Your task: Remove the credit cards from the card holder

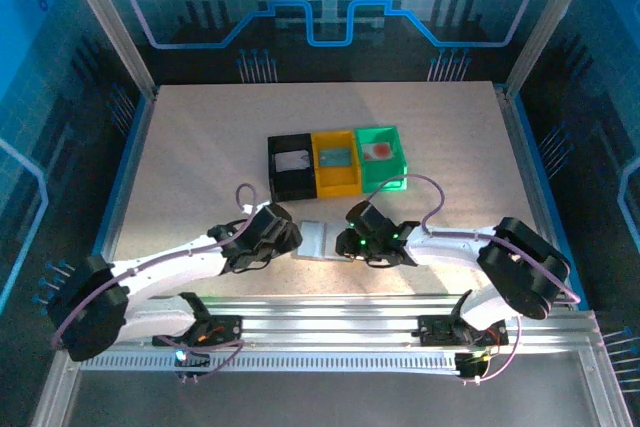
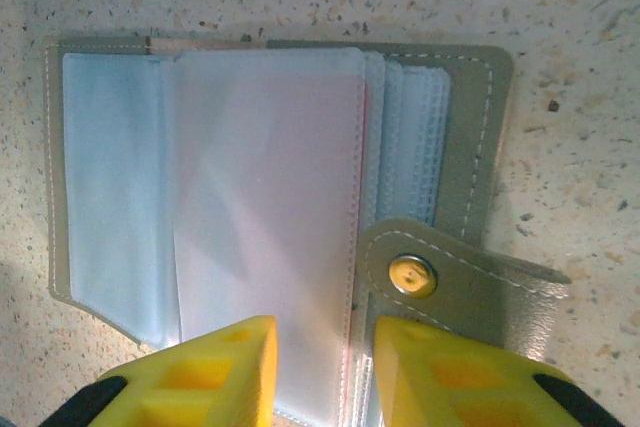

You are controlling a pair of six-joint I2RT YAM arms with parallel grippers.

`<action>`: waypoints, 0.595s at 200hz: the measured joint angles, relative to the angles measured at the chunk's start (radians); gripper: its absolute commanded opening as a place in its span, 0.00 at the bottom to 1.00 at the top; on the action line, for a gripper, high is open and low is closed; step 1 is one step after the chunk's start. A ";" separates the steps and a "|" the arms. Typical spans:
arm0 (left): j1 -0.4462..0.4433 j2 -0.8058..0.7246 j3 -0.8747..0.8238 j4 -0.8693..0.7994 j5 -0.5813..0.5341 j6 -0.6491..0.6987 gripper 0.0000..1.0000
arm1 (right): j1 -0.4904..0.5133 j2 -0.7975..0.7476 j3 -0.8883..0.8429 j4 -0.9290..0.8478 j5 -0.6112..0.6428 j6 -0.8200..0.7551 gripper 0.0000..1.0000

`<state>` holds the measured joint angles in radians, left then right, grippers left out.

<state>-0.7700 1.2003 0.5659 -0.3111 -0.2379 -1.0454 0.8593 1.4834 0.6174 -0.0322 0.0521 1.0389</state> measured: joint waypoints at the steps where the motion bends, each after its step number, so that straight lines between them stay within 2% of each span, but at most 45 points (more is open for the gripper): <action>1: 0.001 0.002 0.000 -0.001 0.000 0.000 0.59 | 0.000 0.000 0.000 0.000 0.000 0.000 0.32; 15: 0.016 0.030 0.001 -0.023 0.008 0.017 0.49 | 0.000 0.000 0.002 -0.003 0.000 -0.005 0.31; 34: 0.027 0.069 0.006 -0.035 0.023 0.042 0.46 | 0.000 0.000 0.005 -0.004 0.000 -0.011 0.31; 63: 0.029 0.123 0.027 -0.031 0.052 0.058 0.45 | 0.000 0.000 0.006 -0.004 -0.002 -0.015 0.31; 119: 0.029 0.133 0.027 0.013 0.101 0.058 0.46 | 0.000 0.003 0.006 -0.003 -0.004 -0.024 0.31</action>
<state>-0.7414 1.3331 0.5934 -0.2985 -0.1364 -0.9871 0.8593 1.4864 0.6239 -0.0357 0.0483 1.0149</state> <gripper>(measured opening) 0.458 0.309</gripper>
